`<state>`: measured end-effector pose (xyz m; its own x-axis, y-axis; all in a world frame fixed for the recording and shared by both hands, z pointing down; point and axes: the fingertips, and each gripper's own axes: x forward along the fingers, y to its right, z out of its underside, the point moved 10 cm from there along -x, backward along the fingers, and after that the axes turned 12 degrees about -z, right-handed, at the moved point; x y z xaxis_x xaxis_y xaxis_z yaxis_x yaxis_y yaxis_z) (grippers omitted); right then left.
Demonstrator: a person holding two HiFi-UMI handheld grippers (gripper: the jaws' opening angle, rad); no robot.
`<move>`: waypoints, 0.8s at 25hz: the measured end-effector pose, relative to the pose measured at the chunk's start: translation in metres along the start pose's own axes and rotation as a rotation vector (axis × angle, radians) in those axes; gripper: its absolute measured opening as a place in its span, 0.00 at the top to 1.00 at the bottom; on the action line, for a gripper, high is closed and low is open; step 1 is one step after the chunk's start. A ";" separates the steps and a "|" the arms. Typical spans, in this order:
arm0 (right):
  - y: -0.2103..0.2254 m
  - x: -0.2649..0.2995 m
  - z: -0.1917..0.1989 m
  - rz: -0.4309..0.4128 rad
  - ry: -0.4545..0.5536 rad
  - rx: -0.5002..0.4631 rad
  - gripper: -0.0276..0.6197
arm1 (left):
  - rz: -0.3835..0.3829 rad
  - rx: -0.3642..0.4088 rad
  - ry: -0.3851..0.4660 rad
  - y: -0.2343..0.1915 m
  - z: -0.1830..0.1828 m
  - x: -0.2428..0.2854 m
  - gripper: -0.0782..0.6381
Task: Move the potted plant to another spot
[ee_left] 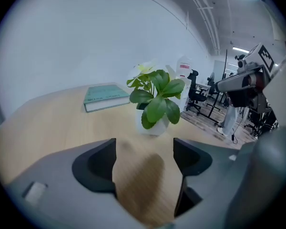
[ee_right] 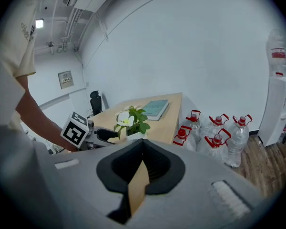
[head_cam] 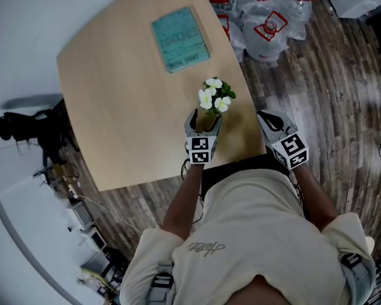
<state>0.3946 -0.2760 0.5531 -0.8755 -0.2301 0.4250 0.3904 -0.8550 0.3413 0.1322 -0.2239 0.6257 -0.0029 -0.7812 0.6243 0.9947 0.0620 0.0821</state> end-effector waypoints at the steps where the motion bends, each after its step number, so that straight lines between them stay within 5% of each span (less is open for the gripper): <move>1: -0.003 0.003 0.000 -0.007 -0.003 -0.003 0.95 | -0.007 -0.001 0.000 -0.002 0.003 -0.004 0.34; 20: -0.073 0.066 -0.019 -0.151 -0.009 -0.091 0.95 | -0.183 -0.072 0.037 -0.087 0.042 -0.108 0.72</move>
<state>0.3025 -0.2372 0.5408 -0.9195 -0.0916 0.3823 0.2265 -0.9183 0.3247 0.0414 -0.1188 0.5832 -0.1823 -0.7975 0.5751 0.9826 -0.1269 0.1356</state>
